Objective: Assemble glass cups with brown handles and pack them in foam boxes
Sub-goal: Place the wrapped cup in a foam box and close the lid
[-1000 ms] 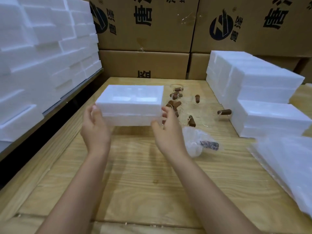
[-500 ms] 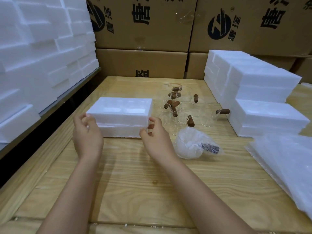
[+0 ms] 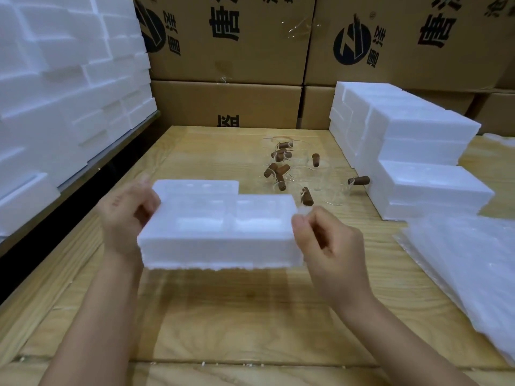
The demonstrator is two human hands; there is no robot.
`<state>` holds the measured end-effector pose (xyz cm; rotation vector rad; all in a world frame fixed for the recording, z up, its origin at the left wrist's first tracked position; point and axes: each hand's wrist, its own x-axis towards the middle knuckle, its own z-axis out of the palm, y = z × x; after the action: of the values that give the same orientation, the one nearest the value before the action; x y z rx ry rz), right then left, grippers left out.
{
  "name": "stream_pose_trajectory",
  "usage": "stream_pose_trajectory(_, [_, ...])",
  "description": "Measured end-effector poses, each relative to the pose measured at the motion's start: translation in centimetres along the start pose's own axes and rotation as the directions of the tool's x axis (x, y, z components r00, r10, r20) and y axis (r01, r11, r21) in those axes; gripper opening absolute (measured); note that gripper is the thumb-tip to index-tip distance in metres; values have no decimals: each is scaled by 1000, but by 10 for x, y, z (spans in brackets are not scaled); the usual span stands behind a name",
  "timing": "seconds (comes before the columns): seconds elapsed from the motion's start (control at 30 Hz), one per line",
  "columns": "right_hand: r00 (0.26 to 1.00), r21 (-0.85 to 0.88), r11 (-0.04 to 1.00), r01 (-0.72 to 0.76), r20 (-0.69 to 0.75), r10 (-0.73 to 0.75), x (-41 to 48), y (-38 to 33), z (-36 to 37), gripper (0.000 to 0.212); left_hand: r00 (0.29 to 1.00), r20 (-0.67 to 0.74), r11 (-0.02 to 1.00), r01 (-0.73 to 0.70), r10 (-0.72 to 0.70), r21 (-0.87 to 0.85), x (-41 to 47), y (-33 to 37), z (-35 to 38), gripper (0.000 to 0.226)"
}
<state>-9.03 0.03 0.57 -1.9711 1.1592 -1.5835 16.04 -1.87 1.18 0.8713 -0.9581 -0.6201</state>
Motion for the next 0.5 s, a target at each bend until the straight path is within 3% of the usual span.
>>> stream_pose_trajectory(0.1, [995, -18, 996, 85, 52, -84, -17, 11, -24, 44, 946, 264, 981, 196, -188, -6, -7, -3, 9, 40])
stream_pose_trajectory(0.23, [986, -36, 998, 50, 159, -43, -29, 36, -48, 37, 809, 489, 945, 270, -327, 184, -15, -15, 20, 38])
stream_pose_trajectory(0.37, [971, -180, 982, -57, 218, 96, -25, 57, -59, 35, 699, 552, 889, 327, -456, 321, -20, -29, 21, 27])
stream_pose_trajectory(0.5, [945, -322, 929, -180, 206, 255, -16, 71, -63, 32, 699, 536, 871, 285, -474, 399, -25, -37, 26, 26])
